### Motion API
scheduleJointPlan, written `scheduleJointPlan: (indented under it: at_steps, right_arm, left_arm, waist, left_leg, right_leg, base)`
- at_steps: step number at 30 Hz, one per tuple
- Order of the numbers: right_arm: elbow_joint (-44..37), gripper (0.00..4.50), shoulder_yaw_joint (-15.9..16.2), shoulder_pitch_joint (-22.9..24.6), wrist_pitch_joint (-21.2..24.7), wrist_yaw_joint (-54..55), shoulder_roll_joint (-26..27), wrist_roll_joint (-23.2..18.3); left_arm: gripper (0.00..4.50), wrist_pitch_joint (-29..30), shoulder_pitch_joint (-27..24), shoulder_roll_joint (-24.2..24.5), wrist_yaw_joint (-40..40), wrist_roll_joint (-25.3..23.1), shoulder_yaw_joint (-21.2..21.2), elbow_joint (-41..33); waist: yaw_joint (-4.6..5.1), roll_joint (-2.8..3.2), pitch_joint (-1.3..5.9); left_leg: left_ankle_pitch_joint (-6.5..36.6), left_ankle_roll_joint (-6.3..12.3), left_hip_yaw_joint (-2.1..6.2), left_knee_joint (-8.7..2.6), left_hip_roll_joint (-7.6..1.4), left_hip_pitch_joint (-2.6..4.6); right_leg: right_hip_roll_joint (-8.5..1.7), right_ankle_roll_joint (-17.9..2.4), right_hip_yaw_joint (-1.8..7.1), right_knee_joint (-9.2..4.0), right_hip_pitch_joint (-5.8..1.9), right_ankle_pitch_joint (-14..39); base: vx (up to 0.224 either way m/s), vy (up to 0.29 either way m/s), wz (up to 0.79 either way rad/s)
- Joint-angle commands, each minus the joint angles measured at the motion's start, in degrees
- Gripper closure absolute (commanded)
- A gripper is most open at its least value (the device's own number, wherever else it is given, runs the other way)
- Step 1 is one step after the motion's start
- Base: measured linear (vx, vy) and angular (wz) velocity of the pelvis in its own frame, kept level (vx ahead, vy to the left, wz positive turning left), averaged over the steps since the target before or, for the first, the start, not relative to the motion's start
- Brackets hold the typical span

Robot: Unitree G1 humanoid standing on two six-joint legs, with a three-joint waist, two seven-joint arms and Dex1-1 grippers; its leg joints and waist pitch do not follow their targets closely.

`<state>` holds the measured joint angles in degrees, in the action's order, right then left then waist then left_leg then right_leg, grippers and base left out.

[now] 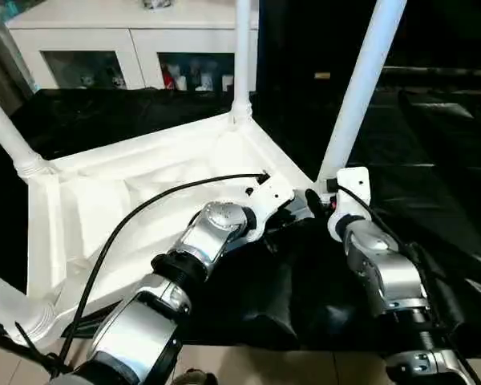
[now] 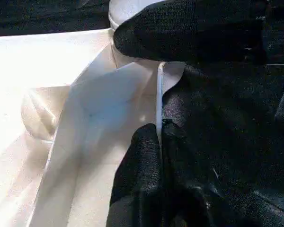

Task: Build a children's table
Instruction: Rotate leg to tighten

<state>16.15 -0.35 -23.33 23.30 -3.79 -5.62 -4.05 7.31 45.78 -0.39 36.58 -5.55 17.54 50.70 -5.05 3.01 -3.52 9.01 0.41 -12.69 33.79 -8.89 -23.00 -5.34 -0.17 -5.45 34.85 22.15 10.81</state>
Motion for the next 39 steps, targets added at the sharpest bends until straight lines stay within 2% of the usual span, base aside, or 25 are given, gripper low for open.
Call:
scheduleJointPlan:
  at_steps: [1,4,5,8,11,12,14,15,16,18,19,21,24,29,38,39]
  right_arm:
    - [0.20,1.08,3.65,0.15,0.19,-3.90,2.65,-1.90]
    - [0.61,0.86,3.34,-0.26,-1.17,-4.78,2.03,-1.68]
    - [-0.29,0.73,3.66,-0.37,-1.14,-7.92,0.14,-1.99]
    - [-3.92,0.73,5.37,0.49,0.32,-15.13,-4.19,-3.07]
    - [-8.49,0.73,6.69,1.84,1.98,-22.48,-10.44,-3.69]
    - [-10.02,0.73,7.26,2.48,2.69,-24.71,-12.46,-3.83]
    - [-10.94,0.73,7.55,2.91,3.09,-26.25,-13.70,-3.78]
    - [-12.86,0.73,8.06,3.93,3.85,-28.93,-16.16,-3.94]
    - [-14.81,0.73,8.43,5.00,4.62,-31.41,-18.51,-4.32]
    - [-17.81,0.73,8.84,6.60,5.64,-35.04,-22.14,-4.91]
    - [-18.11,0.73,8.87,6.76,5.81,-35.41,-22.49,-5.05]
    - [-21.09,0.73,9.27,8.70,6.96,-39.41,-26.33,-6.16]
    - [-22.18,0.73,8.87,9.45,7.63,-40.81,-27.47,-6.68]
    - [-23.30,0.73,8.46,9.97,8.16,-42.15,-28.68,-7.27]
    - [-23.35,0.73,9.50,10.00,8.99,-44.17,-29.87,-7.25]
    - [-23.07,0.98,9.35,9.53,9.44,-43.55,-29.17,-7.45]
  left_arm:
    - [4.50,-2.16,1.69,0.02,-2.72,0.36,-1.86,-0.51]
    - [4.50,-3.39,1.70,0.37,-1.89,0.61,-1.96,-0.19]
    - [4.50,-5.10,1.23,1.02,0.66,1.03,-1.81,-0.66]
    - [4.50,-6.68,0.11,2.28,5.01,1.85,-1.47,-2.21]
    - [4.50,-8.23,-1.01,4.03,9.97,2.79,-1.21,-3.71]
    - [4.50,-8.60,-1.48,4.63,11.74,3.21,-1.03,-4.54]
    - [4.50,-8.92,-1.77,5.02,12.89,3.48,-0.93,-5.03]
    - [4.50,-9.39,-2.34,5.95,15.14,3.83,-0.58,-6.12]
    - [4.50,-9.60,-3.02,6.96,17.80,4.38,-0.21,-7.49]
    - [4.50,-9.95,-4.20,8.55,22.42,5.40,0.11,-9.76]
    - [4.50,-9.89,-4.36,8.73,22.92,5.56,0.12,-10.07]
    - [4.50,-8.68,-6.47,11.33,29.27,7.38,0.91,-14.36]
    - [4.50,-7.87,-7.77,12.98,32.19,7.76,1.63,-16.72]
    - [4.50,-7.06,-9.10,14.23,34.50,8.21,1.85,-19.27]
    - [4.50,-5.45,-10.23,14.88,35.73,8.36,1.89,-22.40]
    - [4.50,-5.32,-10.27,14.82,35.55,8.29,1.84,-22.61]
  waist:
    - [0.05,-1.21,3.53]
    - [0.28,-1.18,3.53]
    - [0.32,-1.34,3.50]
    - [0.13,-1.25,3.53]
    - [-0.34,-1.21,3.71]
    - [-0.43,-0.98,3.86]
    - [-0.41,-1.14,3.86]
    - [-0.51,-0.98,3.91]
    - [-0.85,-0.98,3.90]
    - [-0.96,-0.92,3.89]
    - [-0.96,-0.89,3.81]
    - [-1.70,-0.73,3.92]
    - [-1.83,-0.67,3.87]
    - [-2.04,-0.83,3.92]
    - [-2.23,-0.96,4.18]
    - [-2.24,-1.08,4.20]
  left_leg:
    - [18.36,-0.11,3.46,-4.37,-4.87,2.11]
    - [18.83,-0.37,3.69,-4.56,-4.92,1.77]
    - [18.91,-0.27,3.62,-4.57,-4.88,1.84]
    - [17.69,0.75,3.42,-4.34,-4.82,1.71]
    - [14.60,2.43,3.33,-4.00,-4.91,1.54]
    - [13.69,2.91,3.21,-3.89,-4.93,1.60]
    - [13.20,3.26,3.25,-3.93,-4.97,1.45]
    - [13.44,3.34,3.29,-3.92,-5.18,1.65]
    - [13.52,3.46,3.24,-3.88,-5.28,1.69]
    - [14.29,3.31,3.16,-3.92,-5.35,1.76]
    - [14.66,3.13,3.22,-4.01,-5.39,1.76]
    - [15.89,2.21,3.26,-4.01,-5.70,2.00]
    - [17.31,1.11,3.17,-4.17,-5.63,2.16]
    - [18.20,-0.22,3.37,-4.24,-5.65,2.16]
    - [14.94,1.02,3.21,-3.89,-5.46,1.94]
    - [14.83,1.07,3.18,-3.85,-5.46,1.96]
  right_leg:
    - [-5.41,-8.86,3.70,-5.85,-1.48,18.38]
    - [-5.46,-8.48,3.63,-5.77,-1.66,18.84]
    - [-5.32,-8.41,3.64,-5.82,-1.55,18.44]
    - [-5.40,-8.85,3.79,-5.68,-1.75,16.37]
    - [-5.46,-9.67,3.77,-5.27,-2.23,12.91]
    - [-5.34,-10.26,3.77,-5.04,-1.96,11.70]
    - [-5.22,-10.67,3.67,-4.85,-2.12,10.89]
    - [-5.19,-11.39,3.67,-4.80,-1.98,10.48]
    - [-5.28,-11.43,3.72,-4.80,-2.13,10.41]
    - [-5.31,-11.69,3.77,-4.79,-1.94,10.89]
    - [-5.33,-11.79,3.74,-4.81,-1.96,11.52]
    - [-5.65,-11.39,3.90,-4.97,-1.96,13.87]
    - [-5.48,-11.18,3.92,-5.12,-1.52,15.69]
    - [-5.74,-10.51,3.96,-5.14,-1.59,17.38]
    - [-5.50,-10.89,3.86,-4.71,-1.64,14.32]
    - [-5.47,-10.96,3.86,-4.70,-1.64,14.22]
  base:
    - [0.000,0.000,0.00]
    - [0.000,0.000,0.00]
    - [0.000,0.000,0.00]
    - [0.000,0.000,0.00]
    - [0.000,0.000,0.00]
    - [0.000,0.000,0.00]
    - [0.000,0.000,0.00]
    - [0.000,0.000,0.00]
    - [0.000,0.000,0.00]
    - [0.000,0.000,0.00]
    - [0.000,0.000,0.00]
    - [0.000,0.000,0.00]
    - [0.000,0.000,0.00]
    - [0.000,0.000,0.00]
    - [0.000,0.000,0.00]
    - [0.000,0.000,0.00]
